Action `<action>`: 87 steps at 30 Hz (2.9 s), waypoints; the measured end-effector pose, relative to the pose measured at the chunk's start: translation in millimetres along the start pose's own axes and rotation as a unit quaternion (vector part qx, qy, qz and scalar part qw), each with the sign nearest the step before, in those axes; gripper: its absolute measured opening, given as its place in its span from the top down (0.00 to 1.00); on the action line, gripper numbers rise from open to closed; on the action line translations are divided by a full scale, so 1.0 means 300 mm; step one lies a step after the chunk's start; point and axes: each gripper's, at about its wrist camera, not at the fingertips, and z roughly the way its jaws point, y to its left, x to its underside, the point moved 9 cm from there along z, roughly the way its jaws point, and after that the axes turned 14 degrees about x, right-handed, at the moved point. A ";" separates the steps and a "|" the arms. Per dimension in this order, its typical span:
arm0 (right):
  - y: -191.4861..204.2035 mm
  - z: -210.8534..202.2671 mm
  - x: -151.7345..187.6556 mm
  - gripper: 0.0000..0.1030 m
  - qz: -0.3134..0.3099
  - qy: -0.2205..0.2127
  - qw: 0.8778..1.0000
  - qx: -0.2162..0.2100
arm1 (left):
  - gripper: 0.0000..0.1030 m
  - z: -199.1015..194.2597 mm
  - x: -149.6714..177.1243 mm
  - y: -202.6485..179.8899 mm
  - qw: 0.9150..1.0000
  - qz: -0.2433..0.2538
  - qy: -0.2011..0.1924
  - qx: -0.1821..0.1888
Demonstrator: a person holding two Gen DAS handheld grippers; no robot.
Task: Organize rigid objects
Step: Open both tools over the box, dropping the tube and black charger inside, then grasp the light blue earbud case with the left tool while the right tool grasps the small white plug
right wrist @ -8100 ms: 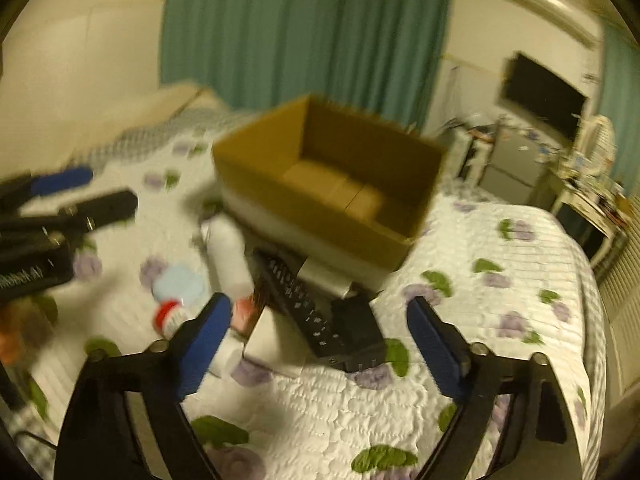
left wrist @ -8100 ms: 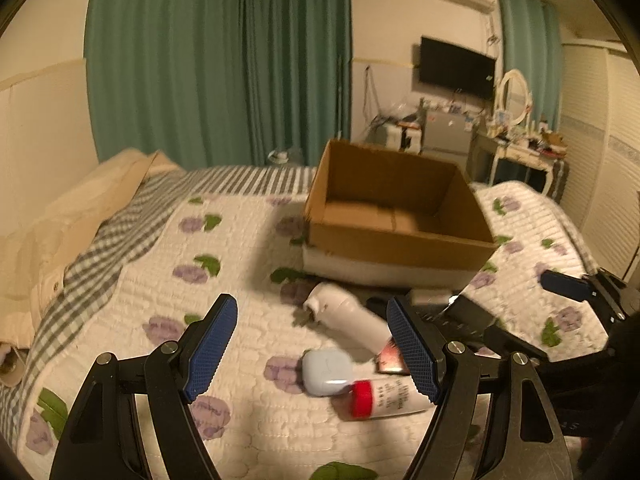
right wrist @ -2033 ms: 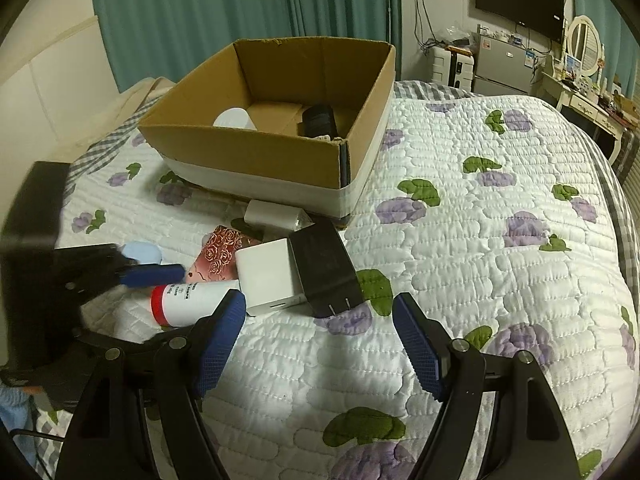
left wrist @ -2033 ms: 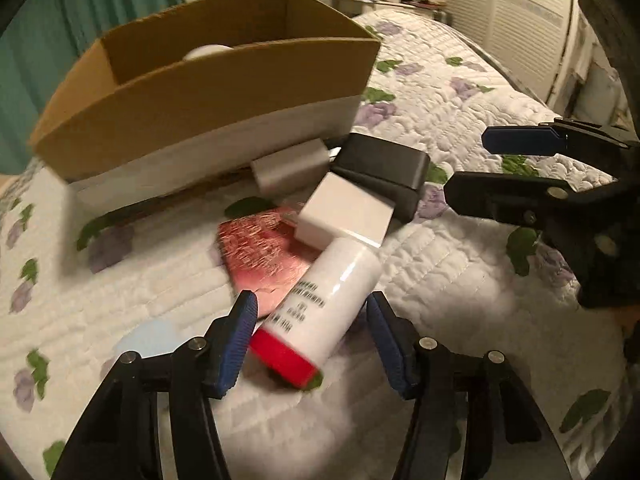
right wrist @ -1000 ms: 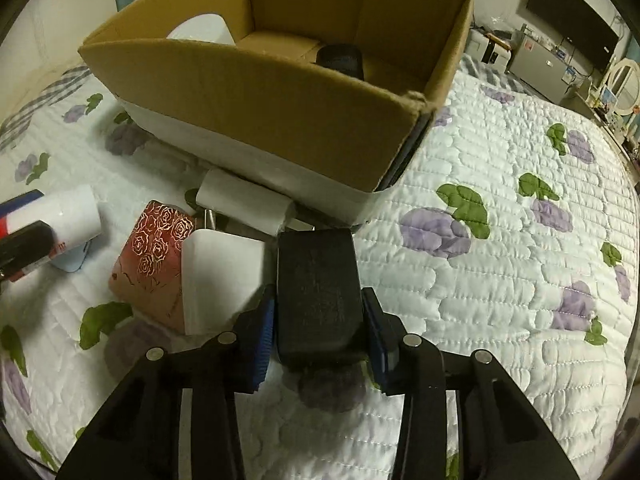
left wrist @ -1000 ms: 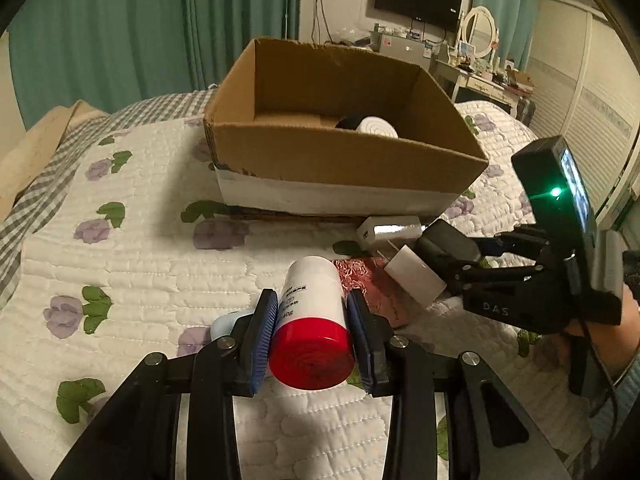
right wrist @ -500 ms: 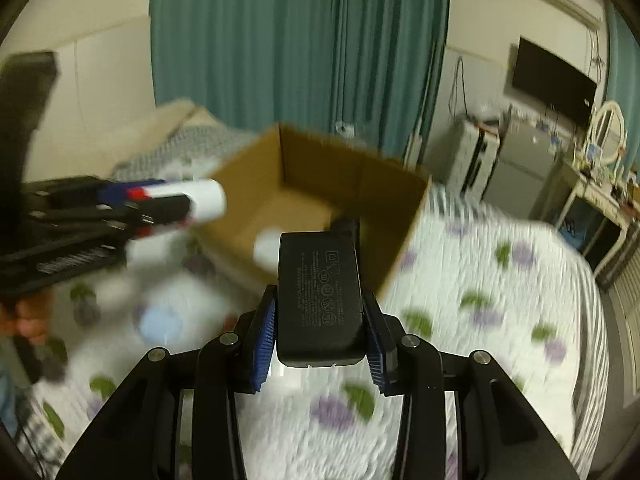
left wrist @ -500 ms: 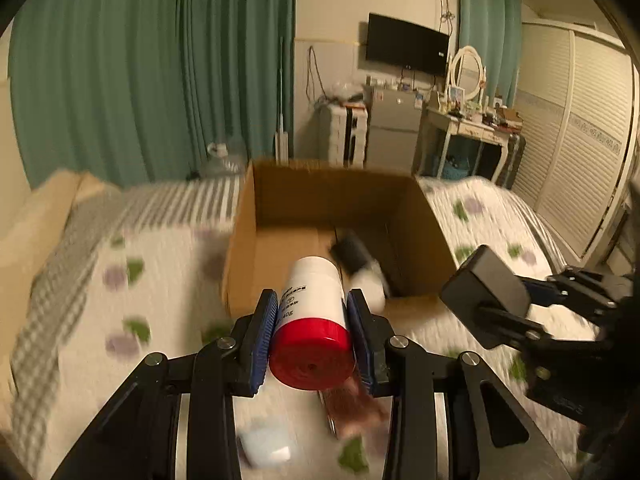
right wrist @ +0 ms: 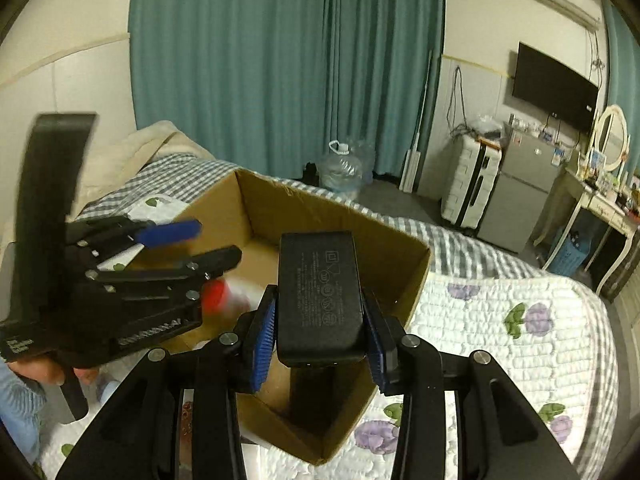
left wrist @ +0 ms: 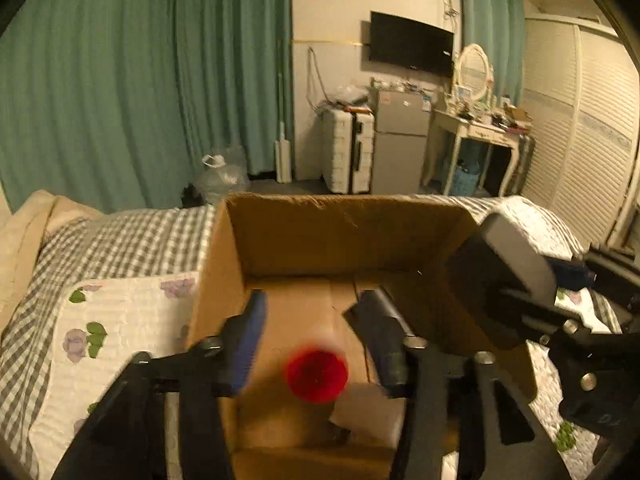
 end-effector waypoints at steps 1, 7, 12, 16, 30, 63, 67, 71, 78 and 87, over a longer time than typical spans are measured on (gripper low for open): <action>-0.004 0.009 0.002 0.63 0.000 0.002 1.000 0.000 | 0.45 -0.005 -0.006 0.011 1.000 -0.004 -0.005 -0.002; 0.011 0.082 -0.014 0.63 0.003 0.011 1.000 0.006 | 0.44 -0.059 -0.014 0.031 1.000 0.002 -0.007 -0.018; -0.005 0.047 0.023 0.30 0.019 0.005 1.000 0.024 | 0.40 -0.175 -0.004 0.017 0.999 0.013 -0.012 -0.040; -0.028 -0.104 0.023 0.23 0.034 -0.023 0.999 0.028 | 0.36 -0.276 0.010 -0.001 0.998 0.015 -0.016 -0.051; 0.066 -0.346 0.251 0.11 0.038 -0.020 0.999 0.025 | 0.34 -0.366 0.324 0.040 0.996 -0.059 0.033 -0.052; 0.220 0.062 0.572 0.17 0.019 0.178 0.983 -0.038 | 0.49 -0.257 0.532 0.087 0.993 -0.057 0.089 -0.057; 0.228 0.053 0.578 0.50 0.021 0.179 0.982 -0.054 | 0.49 -0.268 0.522 0.099 0.993 -0.062 0.082 -0.056; 0.238 -0.030 0.564 0.50 -0.008 0.148 0.988 -0.042 | 0.49 -0.293 0.502 0.074 0.994 -0.059 0.073 -0.052; 0.167 -0.240 0.347 0.50 -0.008 0.060 0.997 -0.041 | 0.49 -0.350 0.306 0.008 0.999 -0.043 0.030 -0.014; 0.018 -0.139 -0.029 0.50 -0.007 -0.011 1.000 0.001 | 0.49 -0.142 -0.004 0.013 0.999 0.018 0.022 -0.020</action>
